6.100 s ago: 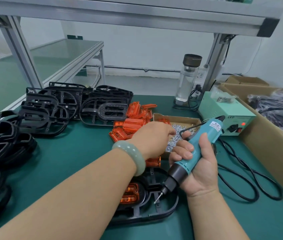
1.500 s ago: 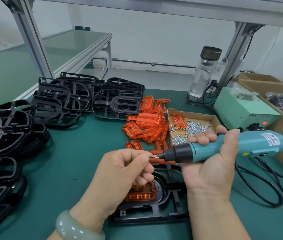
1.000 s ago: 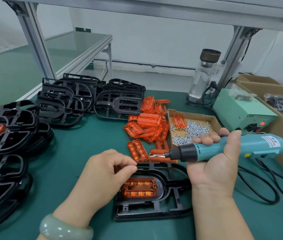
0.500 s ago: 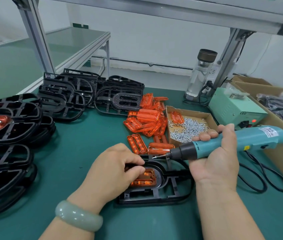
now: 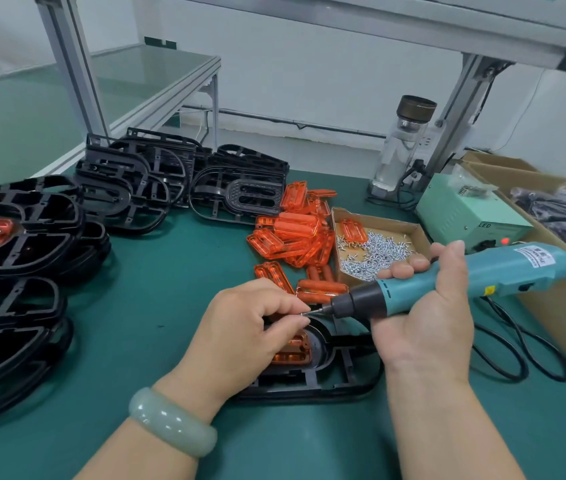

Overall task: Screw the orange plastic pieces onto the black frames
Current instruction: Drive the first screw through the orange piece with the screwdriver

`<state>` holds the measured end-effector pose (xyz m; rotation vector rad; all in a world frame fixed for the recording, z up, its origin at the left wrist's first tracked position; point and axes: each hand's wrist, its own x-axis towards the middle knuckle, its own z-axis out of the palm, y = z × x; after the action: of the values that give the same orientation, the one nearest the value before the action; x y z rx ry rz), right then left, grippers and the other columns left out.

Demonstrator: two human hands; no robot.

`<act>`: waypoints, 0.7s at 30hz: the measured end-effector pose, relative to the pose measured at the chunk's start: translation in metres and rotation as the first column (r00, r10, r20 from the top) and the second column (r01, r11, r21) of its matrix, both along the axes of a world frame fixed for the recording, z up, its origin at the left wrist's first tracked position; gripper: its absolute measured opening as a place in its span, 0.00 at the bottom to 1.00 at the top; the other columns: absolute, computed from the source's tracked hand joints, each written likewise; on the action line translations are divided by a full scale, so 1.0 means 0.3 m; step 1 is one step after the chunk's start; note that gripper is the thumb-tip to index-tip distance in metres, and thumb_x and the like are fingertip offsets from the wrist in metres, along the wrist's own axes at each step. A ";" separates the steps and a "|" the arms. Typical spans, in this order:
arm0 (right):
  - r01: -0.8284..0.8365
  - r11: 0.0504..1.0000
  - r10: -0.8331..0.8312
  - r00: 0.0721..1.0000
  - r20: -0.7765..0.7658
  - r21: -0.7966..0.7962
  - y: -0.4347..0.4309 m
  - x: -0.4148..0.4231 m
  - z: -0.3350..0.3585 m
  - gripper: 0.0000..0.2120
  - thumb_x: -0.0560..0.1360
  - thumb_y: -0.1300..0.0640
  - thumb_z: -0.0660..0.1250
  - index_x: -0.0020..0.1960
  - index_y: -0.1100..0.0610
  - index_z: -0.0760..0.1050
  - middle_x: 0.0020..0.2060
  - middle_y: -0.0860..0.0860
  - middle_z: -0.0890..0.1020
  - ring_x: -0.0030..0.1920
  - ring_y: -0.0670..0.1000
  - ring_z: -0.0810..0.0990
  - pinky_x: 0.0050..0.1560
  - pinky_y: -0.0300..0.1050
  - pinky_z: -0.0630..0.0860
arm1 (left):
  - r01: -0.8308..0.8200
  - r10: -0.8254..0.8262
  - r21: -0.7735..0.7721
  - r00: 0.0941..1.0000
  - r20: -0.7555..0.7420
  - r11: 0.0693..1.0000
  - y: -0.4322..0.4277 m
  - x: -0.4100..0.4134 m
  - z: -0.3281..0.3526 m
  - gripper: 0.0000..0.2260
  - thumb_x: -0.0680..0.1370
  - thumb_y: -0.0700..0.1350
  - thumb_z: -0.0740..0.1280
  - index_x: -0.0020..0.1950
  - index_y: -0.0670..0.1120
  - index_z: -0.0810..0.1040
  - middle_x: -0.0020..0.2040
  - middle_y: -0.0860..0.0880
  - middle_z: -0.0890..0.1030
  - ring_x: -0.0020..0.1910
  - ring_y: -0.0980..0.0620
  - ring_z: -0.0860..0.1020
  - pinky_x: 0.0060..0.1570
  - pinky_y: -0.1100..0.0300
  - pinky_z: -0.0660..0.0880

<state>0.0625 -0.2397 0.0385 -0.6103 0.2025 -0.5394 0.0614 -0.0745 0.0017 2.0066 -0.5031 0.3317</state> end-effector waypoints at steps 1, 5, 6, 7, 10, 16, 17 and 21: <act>-0.005 1.000 0.005 1.000 0.003 -0.007 0.003 -0.001 0.002 0.09 0.78 0.49 0.66 0.43 0.52 0.70 0.29 0.45 0.73 0.27 0.44 0.72 0.33 0.36 0.73 | 0.005 -0.005 0.018 1.000 0.019 1.000 0.003 -0.001 0.001 0.03 0.69 0.46 0.71 0.40 0.49 0.85 0.38 0.58 0.81 0.40 0.62 0.79 0.43 0.71 0.73; 0.011 0.998 -0.011 1.000 0.013 -0.054 0.011 -0.006 0.004 0.09 0.78 0.50 0.66 0.43 0.52 0.70 0.29 0.46 0.73 0.27 0.45 0.73 0.32 0.36 0.73 | 0.009 -0.015 0.070 0.996 0.091 0.998 0.004 -0.002 0.001 0.04 0.70 0.46 0.71 0.41 0.48 0.85 0.38 0.57 0.81 0.39 0.61 0.79 0.42 0.67 0.75; 0.017 0.998 -0.016 1.000 0.015 -0.063 0.010 -0.006 0.003 0.09 0.78 0.50 0.67 0.43 0.52 0.70 0.29 0.46 0.73 0.27 0.45 0.73 0.32 0.37 0.74 | 0.012 -0.019 0.072 0.996 0.088 0.997 0.003 -0.001 0.000 0.05 0.69 0.46 0.71 0.42 0.48 0.85 0.38 0.57 0.81 0.39 0.61 0.79 0.42 0.67 0.75; 0.023 0.997 -0.022 1.000 0.016 -0.073 0.008 -0.005 0.003 0.09 0.78 0.50 0.67 0.43 0.53 0.71 0.29 0.46 0.73 0.27 0.45 0.73 0.32 0.37 0.74 | 0.022 -0.027 0.071 0.997 0.072 0.997 0.003 0.000 0.000 0.06 0.68 0.47 0.72 0.43 0.48 0.85 0.39 0.57 0.81 0.39 0.61 0.78 0.43 0.67 0.74; 0.067 0.990 -0.068 0.998 -0.002 -0.127 -0.007 0.005 0.006 0.10 0.78 0.52 0.67 0.41 0.53 0.71 0.28 0.46 0.73 0.27 0.46 0.73 0.33 0.39 0.73 | 0.039 -0.038 0.117 0.999 -0.006 0.992 0.024 0.009 -0.009 0.10 0.67 0.47 0.75 0.48 0.50 0.85 0.40 0.57 0.79 0.40 0.59 0.77 0.44 0.68 0.73; 0.075 0.964 -0.081 0.997 -0.012 -0.256 -0.040 0.035 0.001 0.07 0.79 0.55 0.67 0.45 0.54 0.70 0.29 0.48 0.72 0.27 0.47 0.72 0.32 0.40 0.73 | 0.034 0.007 0.439 0.996 -0.089 0.898 0.035 0.014 -0.006 0.05 0.73 0.52 0.70 0.47 0.58 0.83 0.43 0.56 0.77 0.46 0.56 0.75 0.47 0.57 0.73; 0.068 0.959 -0.075 0.997 -0.014 -0.274 -0.039 0.039 -0.002 0.07 0.78 0.55 0.67 0.45 0.54 0.70 0.28 0.48 0.72 0.26 0.47 0.72 0.31 0.40 0.73 | 0.027 0.013 0.498 0.997 -0.077 0.867 0.028 0.012 -0.005 0.06 0.74 0.54 0.68 0.49 0.59 0.83 0.44 0.56 0.76 0.48 0.56 0.74 0.48 0.57 0.72; 0.039 0.941 -0.043 0.999 -0.006 -0.335 -0.034 0.047 -0.010 0.07 0.76 0.56 0.68 0.43 0.55 0.71 0.28 0.48 0.73 0.25 0.47 0.72 0.29 0.39 0.72 | 0.016 0.020 0.592 0.998 -0.054 0.806 0.026 0.001 -0.007 0.08 0.75 0.57 0.65 0.51 0.61 0.81 0.46 0.57 0.75 0.51 0.56 0.72 0.46 0.60 0.68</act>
<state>0.0766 -0.2500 0.0356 -0.9434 0.1366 -0.6158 0.0617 -0.0666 -0.0006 2.6181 -0.6221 0.1164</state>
